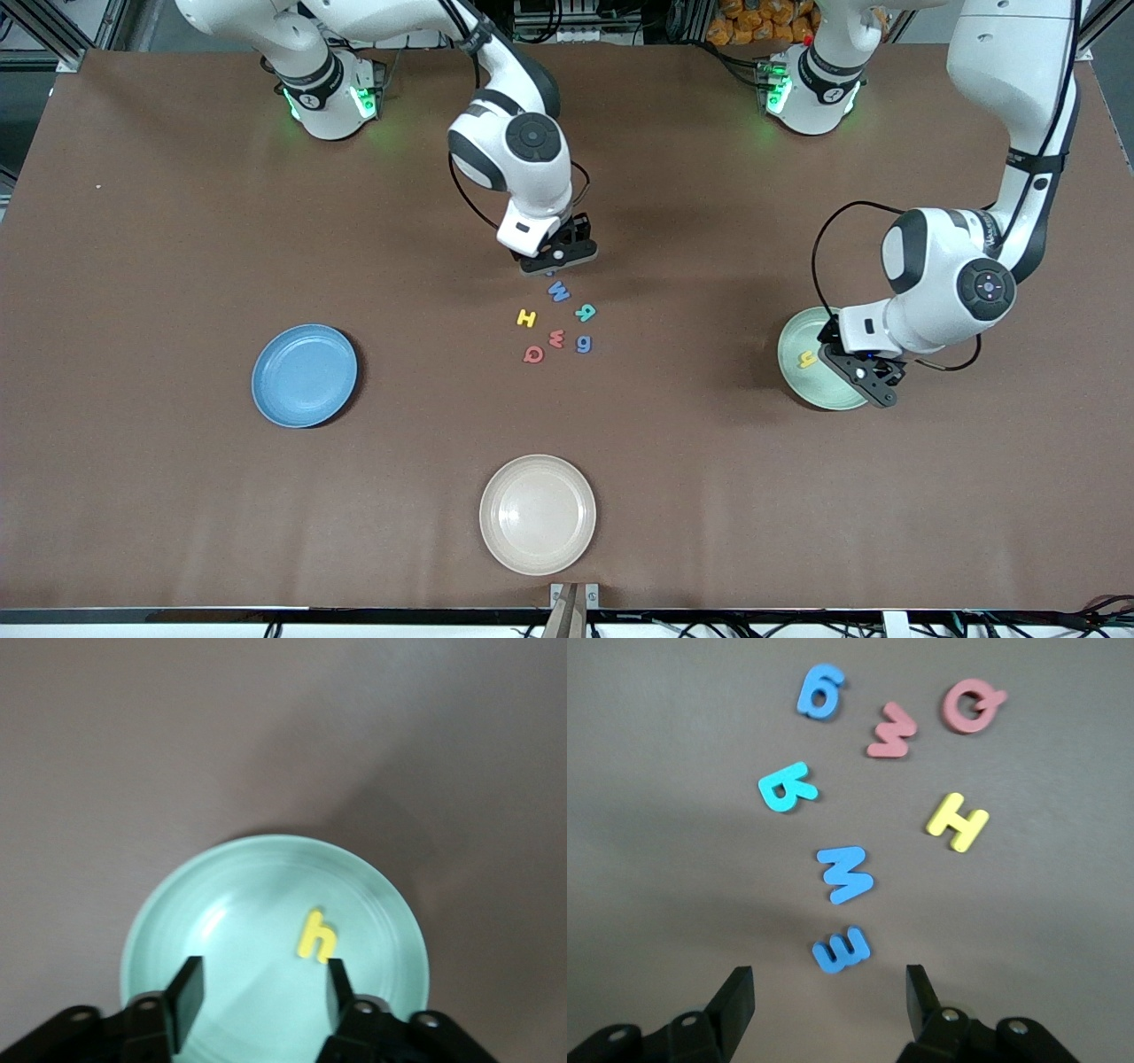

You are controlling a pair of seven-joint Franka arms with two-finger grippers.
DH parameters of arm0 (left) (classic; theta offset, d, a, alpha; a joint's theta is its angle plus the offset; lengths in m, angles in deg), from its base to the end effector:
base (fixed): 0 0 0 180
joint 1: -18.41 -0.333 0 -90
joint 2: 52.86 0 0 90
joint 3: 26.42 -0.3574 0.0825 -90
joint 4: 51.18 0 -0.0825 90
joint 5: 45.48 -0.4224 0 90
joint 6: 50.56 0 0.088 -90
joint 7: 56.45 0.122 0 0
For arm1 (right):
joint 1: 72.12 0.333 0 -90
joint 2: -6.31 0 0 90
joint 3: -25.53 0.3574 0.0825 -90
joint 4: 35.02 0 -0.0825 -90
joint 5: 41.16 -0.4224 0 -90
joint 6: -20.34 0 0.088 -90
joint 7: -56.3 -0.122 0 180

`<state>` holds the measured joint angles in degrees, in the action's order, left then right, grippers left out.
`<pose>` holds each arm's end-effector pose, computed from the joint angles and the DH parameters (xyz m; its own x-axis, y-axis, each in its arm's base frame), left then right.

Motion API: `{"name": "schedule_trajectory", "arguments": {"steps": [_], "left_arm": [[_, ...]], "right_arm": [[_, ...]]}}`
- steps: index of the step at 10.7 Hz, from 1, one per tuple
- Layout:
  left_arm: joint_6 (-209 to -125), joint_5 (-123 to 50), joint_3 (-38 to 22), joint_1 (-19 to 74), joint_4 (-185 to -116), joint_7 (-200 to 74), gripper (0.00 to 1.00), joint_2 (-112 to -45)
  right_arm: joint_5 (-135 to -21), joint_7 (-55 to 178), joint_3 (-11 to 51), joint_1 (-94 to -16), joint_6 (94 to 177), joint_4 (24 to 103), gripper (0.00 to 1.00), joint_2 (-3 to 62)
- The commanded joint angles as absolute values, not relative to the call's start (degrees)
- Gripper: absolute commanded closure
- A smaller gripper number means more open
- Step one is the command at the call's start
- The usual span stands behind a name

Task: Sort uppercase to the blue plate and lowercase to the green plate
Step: 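Open the left gripper over the green plate while the right gripper reaches letters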

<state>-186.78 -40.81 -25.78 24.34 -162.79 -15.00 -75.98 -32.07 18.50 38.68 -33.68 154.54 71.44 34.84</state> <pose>0.6610 -0.0775 0.2710 0.7110 -0.7007 0.0592 -0.7029 -0.7106 0.0307 0.4381 0.5302 0.2520 0.9479 0.3186 0.0055 0.3186 -0.9479 0.0021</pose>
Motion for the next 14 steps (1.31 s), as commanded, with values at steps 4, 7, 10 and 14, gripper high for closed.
{"name": "schedule_trajectory", "arguments": {"steps": [4, 7, 10, 14], "left_arm": [[-183.20, -39.59, -29.49, 24.82, -155.36, -19.28, 0.00, -72.38], [-170.13, -35.14, -31.07, 25.17, -145.51, -29.15, 0.00, -72.03], [-166.67, -36.33, -31.87, 25.35, -143.83, -35.70, 0.00, -68.26], [-159.22, -38.97, -32.31, 25.96, -143.56, -53.87, 0.00, -62.98]], "right_arm": [[-27.36, 25.43, 39.50, -34.41, 165.62, 78.53, 0.23, 36.10], [-27.27, 28.70, 39.50, -34.41, 165.89, 78.44, 0.23, 37.33], [-27.10, 31.15, 39.50, -34.59, 168.96, 78.36, 0.27, 39.53], [-26.04, 32.56, 39.50, -35.03, 170.28, 78.18, 0.32, 40.94]]}}
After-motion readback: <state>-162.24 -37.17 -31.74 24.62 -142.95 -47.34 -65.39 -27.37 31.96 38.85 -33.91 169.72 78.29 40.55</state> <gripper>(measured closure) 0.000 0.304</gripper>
